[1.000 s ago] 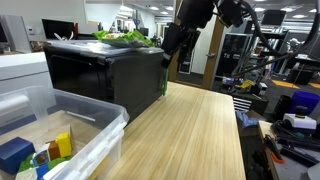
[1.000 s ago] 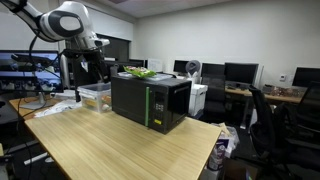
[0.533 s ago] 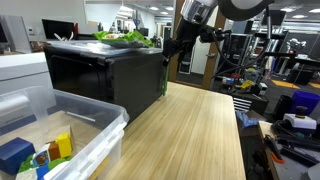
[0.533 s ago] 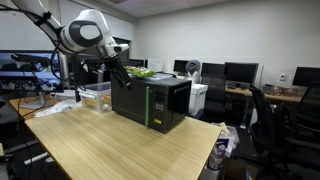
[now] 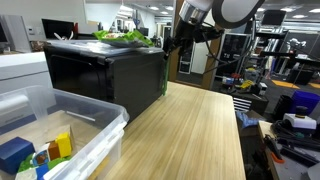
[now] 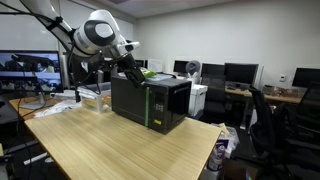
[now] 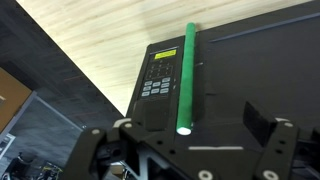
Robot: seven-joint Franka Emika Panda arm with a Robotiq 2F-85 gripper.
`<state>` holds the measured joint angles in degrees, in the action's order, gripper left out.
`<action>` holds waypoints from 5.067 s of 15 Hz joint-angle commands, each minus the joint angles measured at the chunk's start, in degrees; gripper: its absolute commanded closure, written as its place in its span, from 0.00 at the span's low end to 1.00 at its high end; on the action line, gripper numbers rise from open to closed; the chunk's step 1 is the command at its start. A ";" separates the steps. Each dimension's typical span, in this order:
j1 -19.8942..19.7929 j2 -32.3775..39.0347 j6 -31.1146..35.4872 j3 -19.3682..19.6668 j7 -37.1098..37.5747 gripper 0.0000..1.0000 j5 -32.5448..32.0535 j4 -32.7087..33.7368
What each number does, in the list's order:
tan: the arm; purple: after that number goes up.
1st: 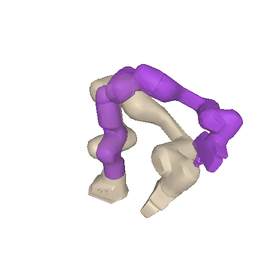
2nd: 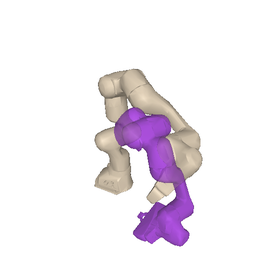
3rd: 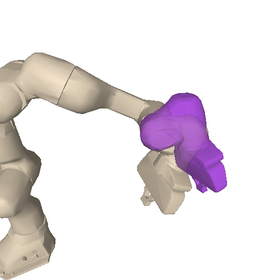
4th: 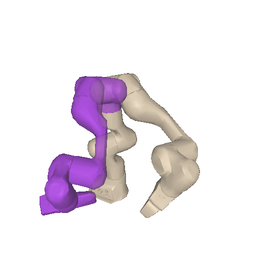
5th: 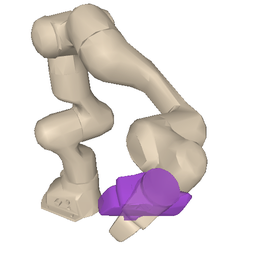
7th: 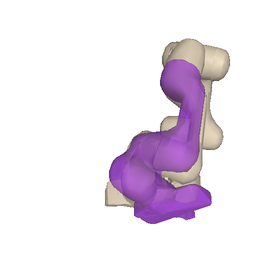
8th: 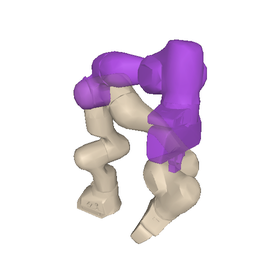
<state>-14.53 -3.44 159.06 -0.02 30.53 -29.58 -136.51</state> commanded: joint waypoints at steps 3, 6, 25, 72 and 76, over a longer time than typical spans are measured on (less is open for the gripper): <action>-0.92 3.30 7.22 2.27 -5.80 0.00 2.13 -0.28; -1.03 5.58 12.51 3.24 -13.47 0.00 4.31 -0.51; -5.14 8.21 17.78 -3.74 -42.27 0.91 23.81 0.17; 9.31 1.29 -23.34 3.29 1.80 0.97 13.58 0.71; 15.32 -9.77 -37.38 -1.19 -10.20 0.97 31.27 -1.59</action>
<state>-2.40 -5.33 128.40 1.27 25.99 -5.54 -135.42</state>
